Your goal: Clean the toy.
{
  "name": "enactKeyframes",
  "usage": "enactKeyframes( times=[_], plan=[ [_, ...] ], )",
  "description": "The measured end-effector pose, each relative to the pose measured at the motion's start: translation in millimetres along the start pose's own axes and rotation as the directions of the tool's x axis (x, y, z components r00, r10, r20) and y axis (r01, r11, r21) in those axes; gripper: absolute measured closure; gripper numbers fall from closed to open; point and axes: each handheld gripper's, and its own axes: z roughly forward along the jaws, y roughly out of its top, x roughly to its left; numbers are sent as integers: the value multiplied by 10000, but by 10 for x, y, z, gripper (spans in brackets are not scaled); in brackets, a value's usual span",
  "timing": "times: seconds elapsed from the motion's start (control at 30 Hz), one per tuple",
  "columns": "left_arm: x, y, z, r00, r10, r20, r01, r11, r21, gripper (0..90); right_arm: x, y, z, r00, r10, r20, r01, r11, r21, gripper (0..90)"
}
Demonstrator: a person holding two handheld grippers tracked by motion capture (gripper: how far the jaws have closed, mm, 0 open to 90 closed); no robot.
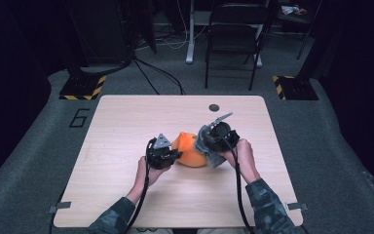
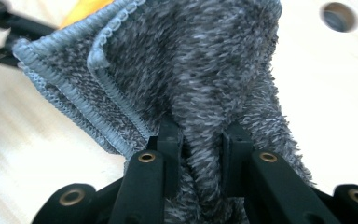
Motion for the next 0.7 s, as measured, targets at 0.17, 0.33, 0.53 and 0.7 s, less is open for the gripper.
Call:
enactKeyframes(
  times=[0.17,0.33,0.53,0.7],
  plan=[
    [15,-3,3,10000,70,-8,-70,10000,62,787,99,-11,184,9990,-333,286,321,9987,398,743],
    [3,4,-9,9961,667,-586,-651,9975,278,630,72,-40,220,9990,-136,434,129,9998,167,743],
    [-31,-16,40,9829,1411,-1181,-1335,9886,702,471,5,-51,240,9993,-88,352,90,10000,-42,743],
    [-72,-57,116,9737,1939,-1198,-1875,9803,627,469,-8,-48,260,9994,3,334,1,9999,-122,743]
  ],
)
